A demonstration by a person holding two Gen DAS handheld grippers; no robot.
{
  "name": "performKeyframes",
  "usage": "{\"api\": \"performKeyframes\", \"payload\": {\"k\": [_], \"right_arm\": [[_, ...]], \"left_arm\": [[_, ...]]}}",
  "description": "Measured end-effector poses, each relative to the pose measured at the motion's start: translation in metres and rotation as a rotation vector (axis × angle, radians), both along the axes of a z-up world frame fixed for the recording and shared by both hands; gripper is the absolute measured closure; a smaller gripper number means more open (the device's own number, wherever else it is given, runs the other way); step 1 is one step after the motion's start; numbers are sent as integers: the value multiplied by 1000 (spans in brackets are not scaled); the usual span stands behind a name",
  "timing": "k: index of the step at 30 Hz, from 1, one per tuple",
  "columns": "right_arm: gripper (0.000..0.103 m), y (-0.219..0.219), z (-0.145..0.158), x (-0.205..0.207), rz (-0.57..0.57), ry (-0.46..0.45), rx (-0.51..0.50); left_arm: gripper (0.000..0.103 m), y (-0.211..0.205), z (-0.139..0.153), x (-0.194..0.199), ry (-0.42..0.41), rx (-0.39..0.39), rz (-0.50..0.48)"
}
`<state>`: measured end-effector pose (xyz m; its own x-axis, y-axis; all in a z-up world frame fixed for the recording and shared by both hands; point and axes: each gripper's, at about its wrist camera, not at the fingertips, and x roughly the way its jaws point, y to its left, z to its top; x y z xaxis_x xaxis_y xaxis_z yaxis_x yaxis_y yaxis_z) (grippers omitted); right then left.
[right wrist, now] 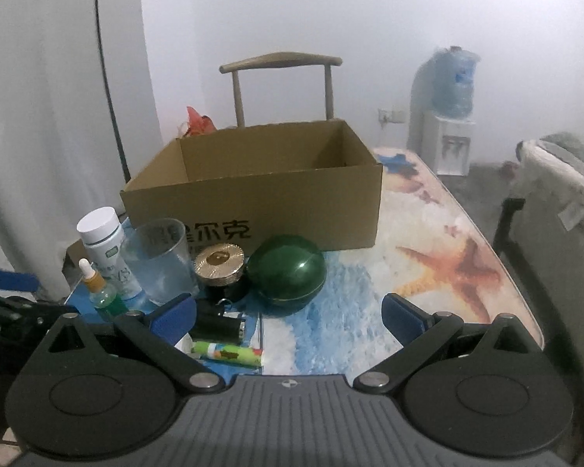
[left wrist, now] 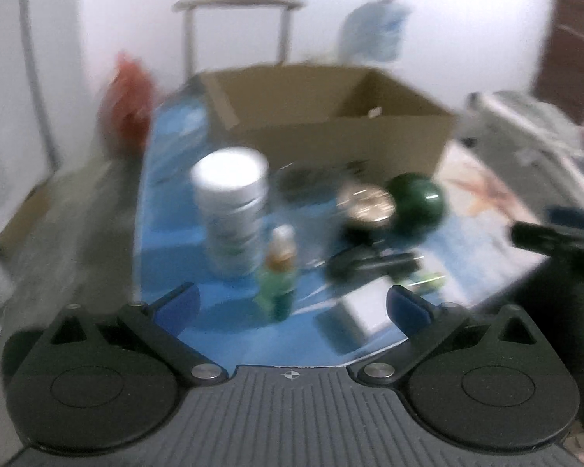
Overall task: Organize rigid objects
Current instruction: 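Reach the right gripper to the green-and-white glue stick and close on it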
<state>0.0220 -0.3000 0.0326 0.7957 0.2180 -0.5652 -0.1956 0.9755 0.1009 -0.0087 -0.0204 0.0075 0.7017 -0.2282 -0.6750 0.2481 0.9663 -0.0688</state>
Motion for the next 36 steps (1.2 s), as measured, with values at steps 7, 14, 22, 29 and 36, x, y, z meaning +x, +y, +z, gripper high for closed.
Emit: {"api": "performKeyframes", "payload": {"k": [7,14,22,29,36], "right_arm": [[31,-3,-15,23,169,38,-6],[69,18,-33,44,387,134,-82],[87,29,-55,66,580,264,-156],[87,35,-57,77,660,255,-218],[87,33,-56,80,668,298,-226]], "left_arm": [[6,-47,-4,0,-43,59,-234],[35,-90,-29,15,63,105,-415],[56,-105,-43,23,119,137,-494],[65,-117,-50,31,153,164,-504],[65,-125,-55,35,171,156,-528]]}}
